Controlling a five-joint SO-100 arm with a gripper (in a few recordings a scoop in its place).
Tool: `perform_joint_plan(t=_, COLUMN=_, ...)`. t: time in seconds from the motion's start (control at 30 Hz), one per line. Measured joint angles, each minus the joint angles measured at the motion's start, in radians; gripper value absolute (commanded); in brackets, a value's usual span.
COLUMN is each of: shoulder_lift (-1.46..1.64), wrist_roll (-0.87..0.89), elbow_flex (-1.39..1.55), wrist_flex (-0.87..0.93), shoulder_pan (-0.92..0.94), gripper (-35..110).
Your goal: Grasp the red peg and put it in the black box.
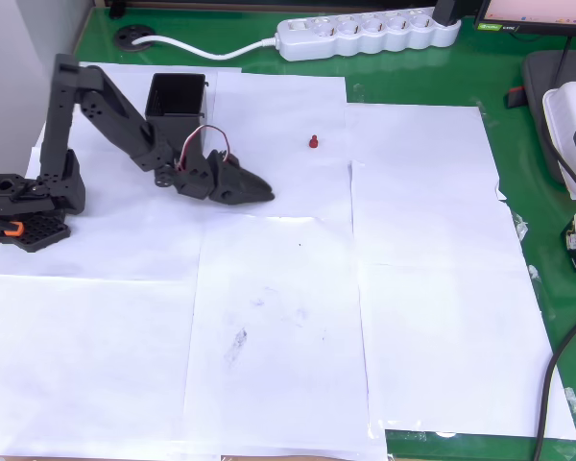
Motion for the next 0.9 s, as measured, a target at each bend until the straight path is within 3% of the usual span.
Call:
perform_joint_plan(t=0.43, shoulder_lift=0.169, wrist_roll=0.034, elbow_flex=0.114, wrist_flex=-0.175, shoulder_pan=-0.084, gripper=1)
perform_joint_plan(t=0.63, shoulder_lift=0.196, wrist_roll=0.107, elbow_flex=0.17, wrist_flex=-0.176, shoulder_pan=-0.087, gripper=6)
perform_joint_plan(t=0.9, shoulder_lift=0.268, wrist_roll=0.158, elbow_flex=0.267, wrist_flex=-0.179, shoulder_pan=-0.104, gripper=24)
